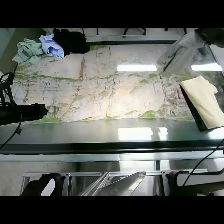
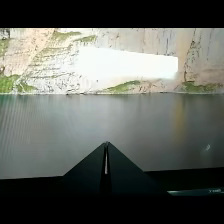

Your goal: Fold the shirts.

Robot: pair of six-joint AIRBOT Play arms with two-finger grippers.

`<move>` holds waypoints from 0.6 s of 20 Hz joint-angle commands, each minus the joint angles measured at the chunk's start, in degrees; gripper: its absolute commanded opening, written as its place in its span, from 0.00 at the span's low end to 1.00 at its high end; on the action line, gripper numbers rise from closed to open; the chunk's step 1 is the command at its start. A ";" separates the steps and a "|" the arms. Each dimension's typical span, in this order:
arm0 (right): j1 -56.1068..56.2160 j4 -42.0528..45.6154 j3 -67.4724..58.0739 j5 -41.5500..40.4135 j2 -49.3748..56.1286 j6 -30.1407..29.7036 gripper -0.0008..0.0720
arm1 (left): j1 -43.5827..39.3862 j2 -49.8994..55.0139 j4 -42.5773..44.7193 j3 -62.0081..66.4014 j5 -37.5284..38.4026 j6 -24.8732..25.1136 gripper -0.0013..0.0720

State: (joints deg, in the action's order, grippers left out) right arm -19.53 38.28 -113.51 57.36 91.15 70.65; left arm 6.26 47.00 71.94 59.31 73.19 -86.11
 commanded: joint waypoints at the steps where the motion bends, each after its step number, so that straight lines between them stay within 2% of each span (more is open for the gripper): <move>1: -3.28 -1.33 -7.28 -2.34 7.52 -0.42 0.03 | -0.04 0.04 -0.02 0.00 -1.22 -0.11 0.04; 8: -11.58 -15.50 -7.30 -4.02 11.17 -14.29 0.02 | -0.04 0.04 -0.04 -0.02 -1.20 -2.97 0.03; 12: -14.21 -16.41 -7.34 -4.35 11.21 -15.43 0.02 | -0.04 0.04 -0.04 -0.02 -1.14 -2.99 0.04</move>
State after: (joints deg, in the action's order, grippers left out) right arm -31.59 24.29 -120.68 53.17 101.93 57.76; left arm 6.26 47.00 71.88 59.31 72.01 -88.73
